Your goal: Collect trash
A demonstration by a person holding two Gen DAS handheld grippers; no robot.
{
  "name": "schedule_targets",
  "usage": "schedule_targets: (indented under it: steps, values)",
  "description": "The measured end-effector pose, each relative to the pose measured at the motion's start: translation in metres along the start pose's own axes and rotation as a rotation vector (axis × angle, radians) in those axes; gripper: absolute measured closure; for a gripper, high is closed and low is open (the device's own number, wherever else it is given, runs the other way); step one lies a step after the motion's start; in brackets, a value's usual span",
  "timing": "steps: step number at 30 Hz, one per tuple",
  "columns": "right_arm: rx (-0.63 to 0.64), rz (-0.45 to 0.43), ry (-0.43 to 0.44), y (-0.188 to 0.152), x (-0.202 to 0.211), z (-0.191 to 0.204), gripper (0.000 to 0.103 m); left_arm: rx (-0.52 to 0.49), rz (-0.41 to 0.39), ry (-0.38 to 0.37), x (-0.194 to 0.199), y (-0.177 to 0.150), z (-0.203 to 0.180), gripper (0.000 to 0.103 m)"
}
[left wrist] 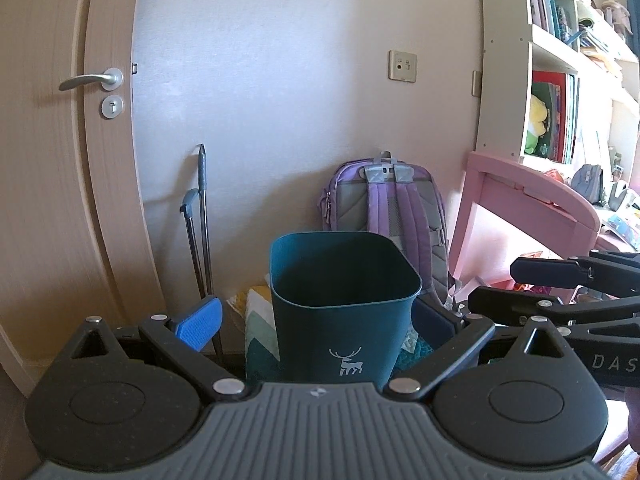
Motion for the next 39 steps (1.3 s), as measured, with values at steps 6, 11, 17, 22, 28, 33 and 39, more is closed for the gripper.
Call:
schedule_targets:
  steps: [6,11,17,22,28,33,39]
  values:
    - [0.01,-0.007,0.006,0.002,0.005,0.003,0.045,0.003,-0.011,0.004,0.008,0.001,-0.001,0.001]
    - [0.017,-0.015,0.013,0.001,0.011,0.004,0.045,-0.002,-0.026,0.005,0.014,0.001,-0.002,0.001]
    - [0.009,-0.02,0.022,-0.001,0.015,0.002,0.045,-0.007,-0.021,0.004,0.017,-0.002,-0.005,0.001]
    - [0.011,-0.025,0.027,-0.005,0.019,0.0,0.045,-0.019,-0.033,0.007,0.02,-0.006,-0.01,0.001]
    - [-0.006,-0.028,0.037,-0.007,0.021,-0.001,0.045,-0.024,-0.042,0.013,0.022,-0.007,-0.013,0.001]
    - [-0.013,-0.031,0.045,-0.01,0.025,0.0,0.045,-0.033,-0.052,0.026,0.023,-0.01,-0.016,0.001]
    - [-0.027,-0.029,0.049,-0.013,0.027,-0.001,0.045,-0.029,-0.046,0.017,0.023,-0.013,-0.018,0.001]
Point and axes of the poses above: each gripper's, at about its wrist camera, not at the fingertips, and x roughly against the way its jaws point, z to its left, y to its top, the point moved 6 cm from there along -x, roughly the way its jaws point, and after that the axes turned 3 degrees about y, right-handed, at the moved point
